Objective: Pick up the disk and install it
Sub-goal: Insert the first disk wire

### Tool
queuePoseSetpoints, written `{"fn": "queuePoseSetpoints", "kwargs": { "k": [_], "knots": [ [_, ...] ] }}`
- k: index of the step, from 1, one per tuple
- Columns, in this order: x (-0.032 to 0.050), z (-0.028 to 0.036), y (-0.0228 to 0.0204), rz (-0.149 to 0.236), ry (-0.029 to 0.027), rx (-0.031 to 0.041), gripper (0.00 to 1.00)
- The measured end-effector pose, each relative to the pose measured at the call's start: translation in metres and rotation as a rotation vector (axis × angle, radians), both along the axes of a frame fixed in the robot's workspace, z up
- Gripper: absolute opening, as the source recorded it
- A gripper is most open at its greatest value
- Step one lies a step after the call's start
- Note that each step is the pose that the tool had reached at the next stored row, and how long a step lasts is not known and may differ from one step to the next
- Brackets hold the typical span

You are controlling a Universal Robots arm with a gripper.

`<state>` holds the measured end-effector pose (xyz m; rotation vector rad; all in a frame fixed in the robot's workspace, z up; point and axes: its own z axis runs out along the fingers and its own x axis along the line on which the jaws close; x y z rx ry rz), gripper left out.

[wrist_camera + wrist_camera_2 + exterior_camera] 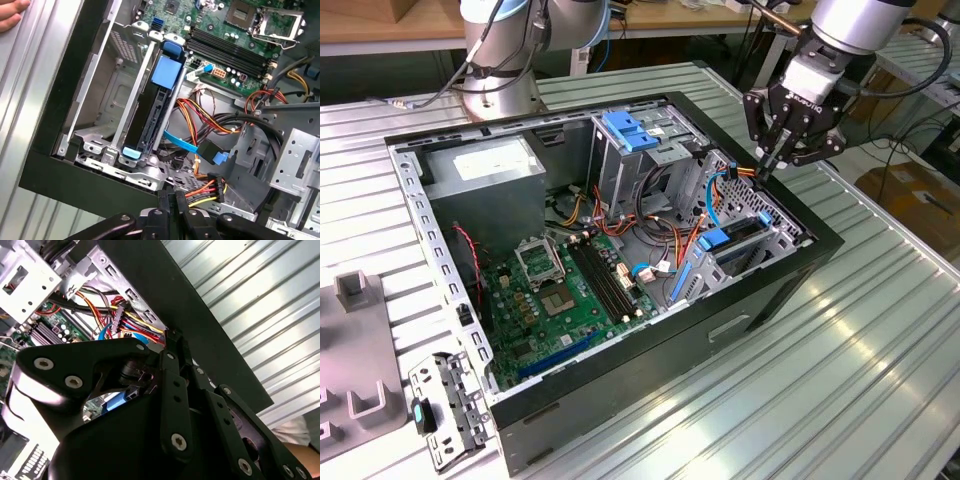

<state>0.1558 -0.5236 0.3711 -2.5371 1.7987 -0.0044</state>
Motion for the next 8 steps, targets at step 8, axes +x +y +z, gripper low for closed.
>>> {"fn": "queuePoseSetpoints", "kwargs": {
  "k": [8],
  "knots": [
    [-0.001,0.0,0.0,-0.027,0.0,0.0,0.17]
  ]
}}
